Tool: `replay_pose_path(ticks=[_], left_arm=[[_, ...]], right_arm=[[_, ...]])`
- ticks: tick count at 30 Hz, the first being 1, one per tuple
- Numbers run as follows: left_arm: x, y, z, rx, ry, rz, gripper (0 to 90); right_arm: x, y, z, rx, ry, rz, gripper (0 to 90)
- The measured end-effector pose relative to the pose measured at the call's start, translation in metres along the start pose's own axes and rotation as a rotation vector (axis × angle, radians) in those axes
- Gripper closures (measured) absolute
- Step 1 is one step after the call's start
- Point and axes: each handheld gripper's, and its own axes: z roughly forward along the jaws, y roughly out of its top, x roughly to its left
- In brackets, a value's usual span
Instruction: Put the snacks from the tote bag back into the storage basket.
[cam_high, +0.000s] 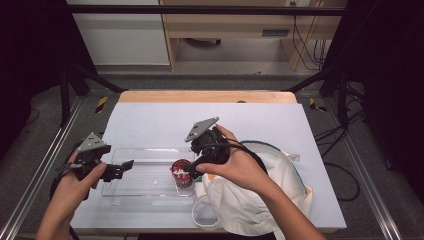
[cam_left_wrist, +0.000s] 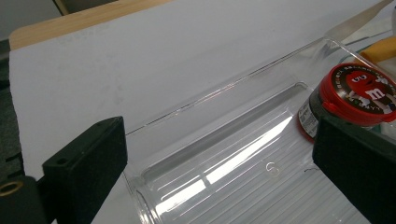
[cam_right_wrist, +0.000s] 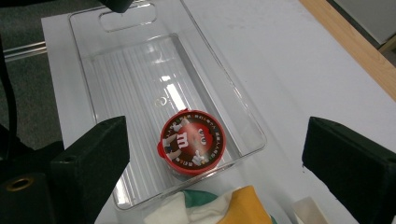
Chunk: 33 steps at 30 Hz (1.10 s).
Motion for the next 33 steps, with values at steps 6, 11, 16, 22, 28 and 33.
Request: replay_pose_path(ticks=[6,11,16,22,28,33], left_arm=[[0.0,0.0,0.0,0.001,-0.001,0.0,3.2],[0.0,0.0,0.0,0.003,-0.001,0.003,3.2],[0.0,0.0,0.0,0.0,-0.001,0.0,3.2],[0.0,0.0,0.0,0.004,-0.001,0.004,3.2],[0.0,0.0,0.0,0.005,0.002,0.002,3.2],[-0.001,0.0,0.0,0.004,0.0,0.004,3.2]], right_arm=[[-0.006,-0.004,-0.01,-0.018,-0.023,0.023,7.9],[-0.009,-0.008,-0.018,-0.038,-0.056,0.04,8.2],[-0.012,-0.013,-0.027,-0.057,-0.072,0.052,8.1],[-0.016,-0.019,-0.037,-0.074,-0.098,0.08,8.0],[-0.02,-0.024,-0.049,-0.107,-0.127,0.105,7.8],[-0.023,-0.029,-0.06,-0.121,-0.148,0.123,7.2]])
